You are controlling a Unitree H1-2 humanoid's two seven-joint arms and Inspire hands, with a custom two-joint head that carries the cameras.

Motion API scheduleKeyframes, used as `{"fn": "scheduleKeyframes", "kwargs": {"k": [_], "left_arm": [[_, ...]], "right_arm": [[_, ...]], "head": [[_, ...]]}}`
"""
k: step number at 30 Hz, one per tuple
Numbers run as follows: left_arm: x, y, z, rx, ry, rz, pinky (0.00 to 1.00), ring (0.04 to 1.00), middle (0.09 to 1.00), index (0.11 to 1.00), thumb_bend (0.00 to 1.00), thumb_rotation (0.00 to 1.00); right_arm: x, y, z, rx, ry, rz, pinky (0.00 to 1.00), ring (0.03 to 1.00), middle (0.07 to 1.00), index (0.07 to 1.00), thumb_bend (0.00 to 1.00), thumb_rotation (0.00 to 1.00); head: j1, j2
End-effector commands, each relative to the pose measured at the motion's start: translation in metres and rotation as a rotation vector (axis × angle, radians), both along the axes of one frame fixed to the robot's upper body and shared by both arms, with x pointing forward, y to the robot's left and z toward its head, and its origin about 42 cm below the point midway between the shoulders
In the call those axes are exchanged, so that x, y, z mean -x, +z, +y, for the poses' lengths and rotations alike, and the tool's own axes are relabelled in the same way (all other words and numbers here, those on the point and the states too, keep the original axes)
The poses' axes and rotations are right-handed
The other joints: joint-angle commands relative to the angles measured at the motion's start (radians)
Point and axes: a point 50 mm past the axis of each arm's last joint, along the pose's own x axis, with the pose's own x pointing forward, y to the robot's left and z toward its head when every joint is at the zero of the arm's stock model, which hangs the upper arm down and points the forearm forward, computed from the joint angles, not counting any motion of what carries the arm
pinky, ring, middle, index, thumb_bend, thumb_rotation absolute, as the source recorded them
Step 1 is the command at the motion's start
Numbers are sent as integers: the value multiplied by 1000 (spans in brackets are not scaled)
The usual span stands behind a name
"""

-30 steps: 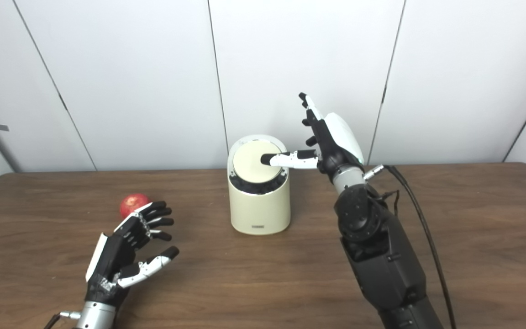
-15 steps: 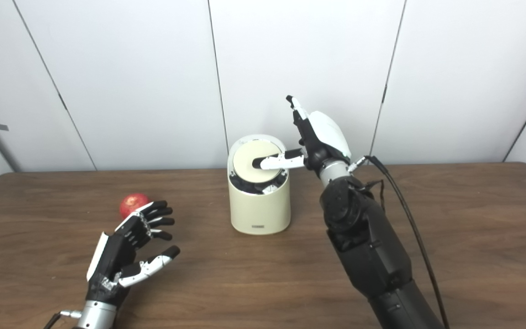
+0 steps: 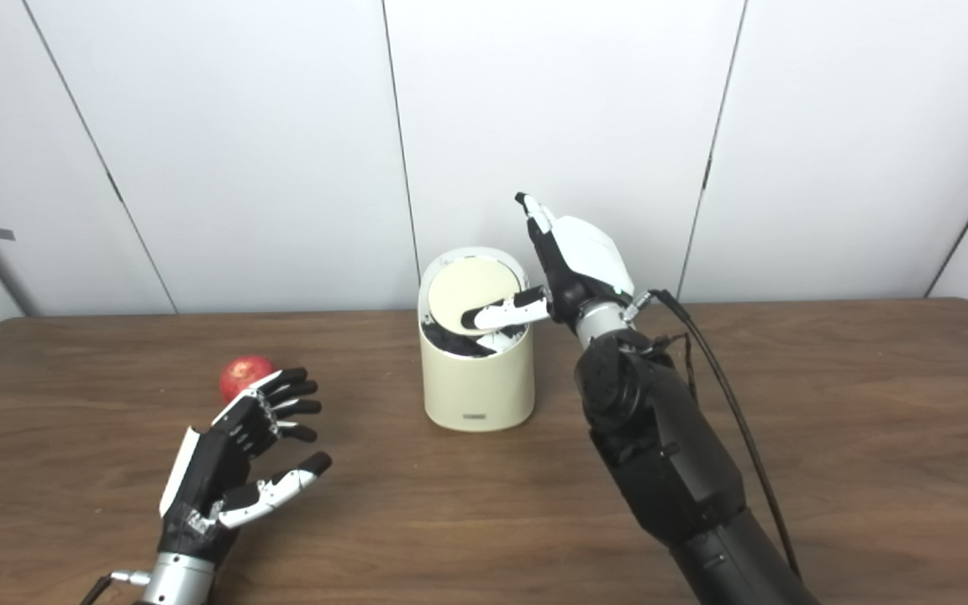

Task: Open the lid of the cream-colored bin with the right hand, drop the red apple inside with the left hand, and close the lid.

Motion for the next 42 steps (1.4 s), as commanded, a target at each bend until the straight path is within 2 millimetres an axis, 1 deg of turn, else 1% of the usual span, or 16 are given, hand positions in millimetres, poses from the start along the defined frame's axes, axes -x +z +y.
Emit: {"fn": "scheduleKeyframes", "kwargs": {"k": [1, 11, 15, 18, 21, 23, 27, 28, 30, 32, 33, 34, 35, 37, 39, 42], "left_arm": [[7, -9, -9, 32, -2, 21, 585, 722, 778, 811, 608, 0], [8, -9, -8, 36, 1, 26, 582, 717, 774, 805, 615, 0], [8, -8, -8, 32, 5, 24, 578, 717, 774, 803, 614, 0], [7, -8, -9, 32, 7, 24, 579, 717, 773, 804, 614, 0], [7, -8, -9, 38, 8, 24, 577, 717, 774, 805, 616, 0], [7, -8, -9, 37, 13, 24, 577, 717, 772, 804, 618, 0], [6, -9, -7, 38, 15, 26, 581, 719, 773, 806, 618, 0], [6, -9, -8, 38, 15, 25, 579, 714, 771, 803, 617, 0], [6, -8, -8, 35, 15, 23, 577, 711, 770, 801, 617, 0], [6, -9, -8, 41, 13, 26, 578, 712, 767, 801, 614, 0], [6, -9, -8, 40, 12, 26, 579, 712, 767, 801, 613, 0], [6, -9, -8, 36, 12, 24, 579, 712, 768, 802, 612, 0], [6, -9, -8, 32, 12, 22, 579, 711, 770, 803, 610, 0], [6, -9, -8, 32, 12, 21, 579, 709, 769, 801, 612, 0], [6, -9, -7, 29, 13, 21, 579, 709, 769, 801, 615, 0], [6, -8, -7, 24, 17, 22, 570, 709, 768, 799, 616, 0]], "right_arm": [[-3, 18, 1, 58, -7, -75, 808, 915, 977, 980, 952, 318], [-1, 12, 3, 265, -46, -64, 802, 916, 978, 973, 899, 266], [5, 23, -2, 137, -30, -85, 805, 910, 963, 961, 874, 308], [11, 36, -12, 16, -18, -116, 711, 868, 937, 941, 827, 393], [18, 42, -26, -78, -5, -155, 670, 846, 928, 940, 797, 424], [27, 40, -37, -158, 6, -182, 608, 795, 894, 921, 810, 401], [41, 19, -63, -285, 24, -207, 652, 821, 909, 911, 817, 311], [44, 15, -68, -290, 18, -206, 698, 865, 932, 907, 825, 319], [51, 3, -78, -320, 20, -194, 715, 886, 948, 904, 828, 325], [61, -12, -88, -367, 43, -182, 741, 914, 989, 909, 783, 287], [66, -19, -92, -375, 44, -177, 751, 916, 984, 907, 773, 278], [71, -25, -95, -364, 35, -163, 753, 906, 961, 906, 771, 289], [75, -29, -97, -354, 28, -154, 722, 857, 910, 910, 780, 339], [88, -43, -103, -350, 27, -120, 699, 821, 879, 917, 790, 360], [99, -54, -106, -365, 38, -103, 689, 807, 870, 921, 801, 366], [112, -69, -108, -406, 67, -101, 688, 813, 879, 909, 810, 308]], "head": [[1, 2], [1, 9], [1, 9], [3, 6], [7, 3], [7, 3], [5, -3], [5, -3], [4, -4], [2, -3], [1, -3], [1, -3], [1, -3], [1, -2], [1, -2], [1, -2]]}}
